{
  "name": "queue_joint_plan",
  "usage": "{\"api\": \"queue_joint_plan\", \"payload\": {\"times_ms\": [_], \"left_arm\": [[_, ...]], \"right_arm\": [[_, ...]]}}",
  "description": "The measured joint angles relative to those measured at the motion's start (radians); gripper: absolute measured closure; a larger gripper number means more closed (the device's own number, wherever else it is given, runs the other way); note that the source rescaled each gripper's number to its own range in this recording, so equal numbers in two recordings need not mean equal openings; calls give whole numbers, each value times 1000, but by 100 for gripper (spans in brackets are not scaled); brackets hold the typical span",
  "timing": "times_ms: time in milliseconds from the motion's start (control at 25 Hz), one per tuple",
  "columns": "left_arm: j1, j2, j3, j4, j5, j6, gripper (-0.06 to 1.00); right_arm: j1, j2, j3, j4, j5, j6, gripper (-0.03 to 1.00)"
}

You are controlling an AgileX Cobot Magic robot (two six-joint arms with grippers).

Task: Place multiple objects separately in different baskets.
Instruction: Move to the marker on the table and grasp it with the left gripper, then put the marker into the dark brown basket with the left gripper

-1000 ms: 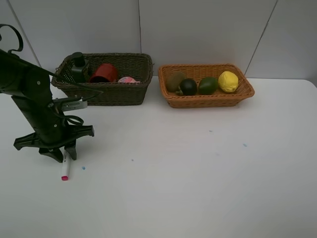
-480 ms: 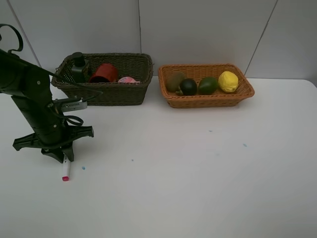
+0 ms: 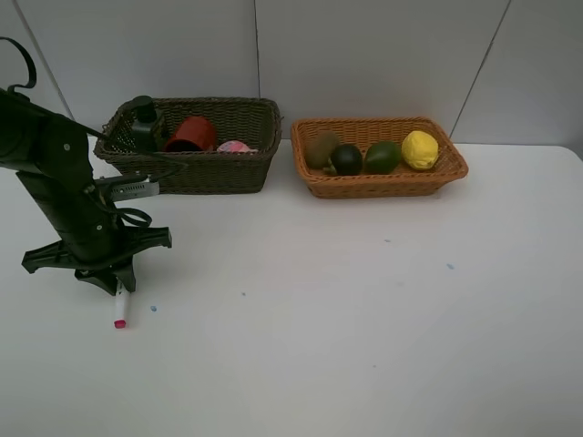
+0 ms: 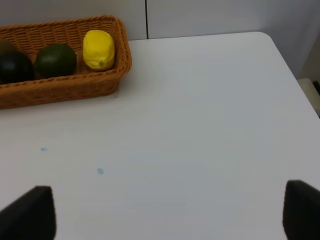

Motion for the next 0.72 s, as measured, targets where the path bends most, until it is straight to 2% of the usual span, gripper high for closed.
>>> {"api": "queue_joint_plan", "payload": {"times_ms": [240,480,720], "left_arm": [[0,-158,1,-2,35,13,92],[0,-352,-6,-6,74,96,92],[0,-432,-96,17,75,142,92]], "right_arm": [[0,0,0,0,0,0,-2],[0,0,0,0,0,0,-2],[0,0,0,0,0,0,-2]]}}
